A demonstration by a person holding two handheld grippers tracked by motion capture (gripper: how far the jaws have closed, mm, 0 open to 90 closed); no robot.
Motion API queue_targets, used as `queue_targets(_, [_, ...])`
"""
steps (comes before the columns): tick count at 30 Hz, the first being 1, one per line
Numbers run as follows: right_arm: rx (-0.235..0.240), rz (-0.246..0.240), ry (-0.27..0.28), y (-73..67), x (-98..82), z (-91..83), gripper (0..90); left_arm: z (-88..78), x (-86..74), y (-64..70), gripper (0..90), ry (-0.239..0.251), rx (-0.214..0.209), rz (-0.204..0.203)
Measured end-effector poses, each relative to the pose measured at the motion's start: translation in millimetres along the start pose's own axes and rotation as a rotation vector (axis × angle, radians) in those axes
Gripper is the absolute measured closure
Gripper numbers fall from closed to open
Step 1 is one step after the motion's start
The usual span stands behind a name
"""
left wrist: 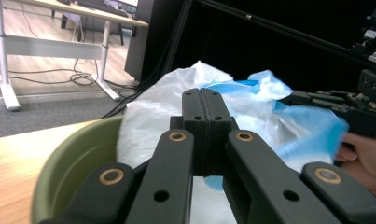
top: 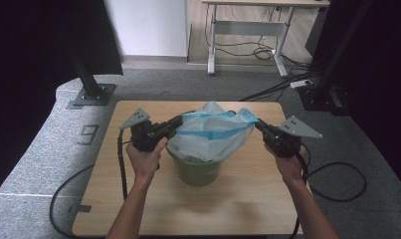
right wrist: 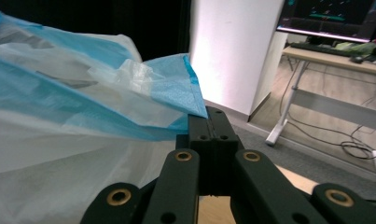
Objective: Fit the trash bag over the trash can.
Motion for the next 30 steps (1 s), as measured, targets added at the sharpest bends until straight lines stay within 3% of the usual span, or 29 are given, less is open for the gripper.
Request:
queue_targets(7, [-0.036,0.006,0.045,9.3,9.4,-11.9,88.9,-16.5,5.4,2.1,89.7,0.026,0.000,0.010])
queue_targets(12, [-0.007,0.002,0.061,-1.1,2.1,-24.6,88.9,-34.0,-3.2,4.7,89.6,0.009,0.019,0.033])
queue_targets(16, [0.045,0.020,0.045,-16.1,-17.9,-33.5,88.9,-46.2,-16.1,5.1,89.6,0.004,0.013,0.028])
queue_targets(17, [0.063,0.030,0.041,-20.6,-24.2,-35.5,88.9,-53.9,-26.1,4.1,89.6,0.004,0.013,0.017])
queue_targets(23, [0.151,0.075,-0.020,-47.0,-63.4,-45.5,88.9,-73.7,-52.5,2.6,89.6,0.000,0.012,-0.003])
queue_targets(30, [0.199,0.095,-0.104,-63.7,-103.3,-41.8,88.9,-78.6,-81.6,-5.9,89.5,-0.028,0.018,-0.042])
Point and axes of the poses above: each handheld gripper's, and its own axes: z roughly forward along the jaws, x roughly out of its top, y roughly to its right, the point moved 6 cm from there along z, roughly forward along the jaws, and after that the axes turned 9 degrees about -x, right-handed, at the moved point
